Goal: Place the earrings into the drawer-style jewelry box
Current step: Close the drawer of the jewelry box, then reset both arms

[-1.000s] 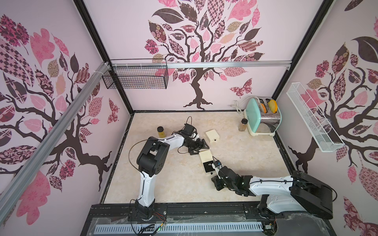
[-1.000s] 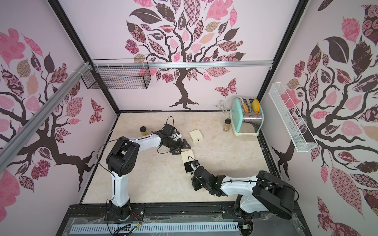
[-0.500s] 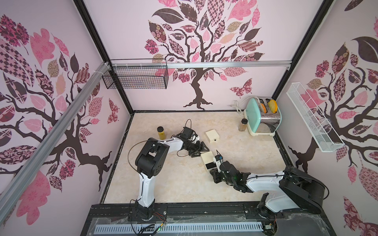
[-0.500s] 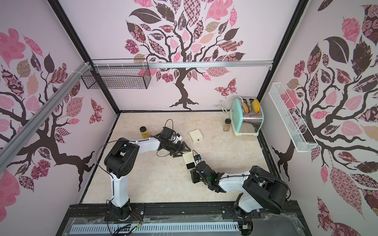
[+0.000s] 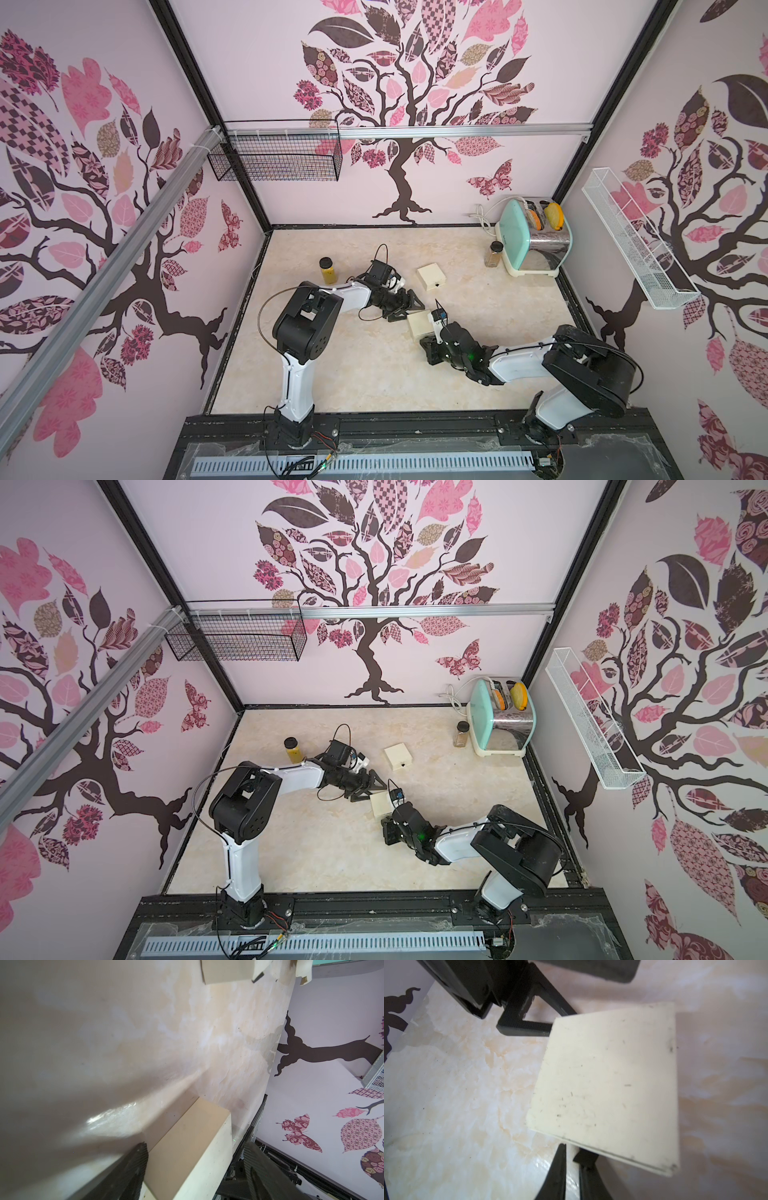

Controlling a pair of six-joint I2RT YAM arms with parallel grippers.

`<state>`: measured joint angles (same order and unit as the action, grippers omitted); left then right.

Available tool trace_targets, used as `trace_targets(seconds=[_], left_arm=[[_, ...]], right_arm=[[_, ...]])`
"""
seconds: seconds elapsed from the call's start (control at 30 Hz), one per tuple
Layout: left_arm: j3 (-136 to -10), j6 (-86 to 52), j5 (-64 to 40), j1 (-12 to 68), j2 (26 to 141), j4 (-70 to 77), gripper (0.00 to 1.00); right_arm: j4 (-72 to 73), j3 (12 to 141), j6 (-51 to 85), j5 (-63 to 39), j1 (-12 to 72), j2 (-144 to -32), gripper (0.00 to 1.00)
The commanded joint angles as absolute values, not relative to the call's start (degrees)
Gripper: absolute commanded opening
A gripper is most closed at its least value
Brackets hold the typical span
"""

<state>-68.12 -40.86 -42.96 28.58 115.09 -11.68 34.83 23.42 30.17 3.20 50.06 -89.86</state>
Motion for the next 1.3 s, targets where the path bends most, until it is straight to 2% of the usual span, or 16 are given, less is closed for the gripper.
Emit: trace_targets(seconds=[0.0, 0.07, 0.13, 0.23, 0.33, 0.37, 0.5, 0.6, 0.8, 0.87, 0.97, 1.07, 1.1, 1.13, 1.23, 1.27], left_arm=[[-65.97, -40.9, -41.09, 29.26, 115.76, -16.28, 0.76], [-66.0, -40.47, -40.57, 29.18, 115.72, -16.86, 0.77], [-66.75, -39.04, -39.05, 28.75, 114.77, -19.42, 0.79], [-68.11, -33.37, -30.0, 26.32, 108.66, -28.09, 0.88], [-67.42, -26.42, -10.59, 25.14, 98.83, -32.24, 0.94], [-66.2, -25.04, -1.85, 25.56, 95.16, -31.55, 0.96], [-50.0, -12.86, 21.4, 26.36, 79.92, -11.06, 0.98], [-34.48, 0.09, 28.62, 24.35, 71.66, 10.7, 0.97], [-24.0, 7.58, 16.05, 13.52, 65.98, 19.26, 0.96], [-22.89, 7.16, 9.83, 9.31, 69.22, 24.1, 0.95], [-22.68, 6.91, 4.23, 6.31, 76.69, 33.04, 0.89], [-24.2, 7.33, -1.87, 3.68, 81.76, 37.78, 0.85], [-24.43, 5.97, -2.32, 2.55, 83.49, 39.38, 0.86], [-24.61, 4.3, -2.31, 1.28, 83.97, 39.98, 0.97], [-23.61, 1.62, -2.83, -1.29, 86.93, 44.32, 0.98], [-23.24, 1.02, -2.53, -1.47, 87.93, 45.86, 0.98]], right_arm=[[37.43, 25.22, 29.6, 3.88, 49.66, -90.83, 0.15], [36.49, 25.4, 29.36, 4.12, 49.66, -90.59, 0.17], [32.38, 25.4, 29.22, 3.21, 49.66, -88.33, 0.27], [21.0, 24.59, 29.54, 4.15, 49.66, -78.31, 0.5], [11.01, 26.53, 24.83, 17.37, 49.32, -65.38, 0.79], [14.01, 25.43, 19.86, 21.12, 48.69, -61.62, 0.86], [43.99, 13.73, 1.1, 28.33, 38.48, -56.92, 0.95], [37.12, 15.69, -0.85, 25.82, 27.5, -55.57, 0.93], [49.99, 8.2, -3.17, 19.96, 14.27, -59.92, 0.94], [58.43, 7.3, -0.77, 15.7, 9.15, -66.07, 0.95], [68.95, 9.25, -0.64, 15.42, 7.62, -76.33, 0.96], [73.8, 10.93, 2.12, 9.1, 3.55, -86.17, 0.96], [79.42, 9.81, 2.46, 9.82, 3.35, -89.3, 0.97], [82.87, 9.55, 2.62, 9.46, 3.02, -91.28, 0.99], [65.31, 15.56, 2.95, 7.54, 2.49, -88.0, 0.99], [65.91, 16.4, 3.04, 6.92, 2.03, -89.21, 0.99]])
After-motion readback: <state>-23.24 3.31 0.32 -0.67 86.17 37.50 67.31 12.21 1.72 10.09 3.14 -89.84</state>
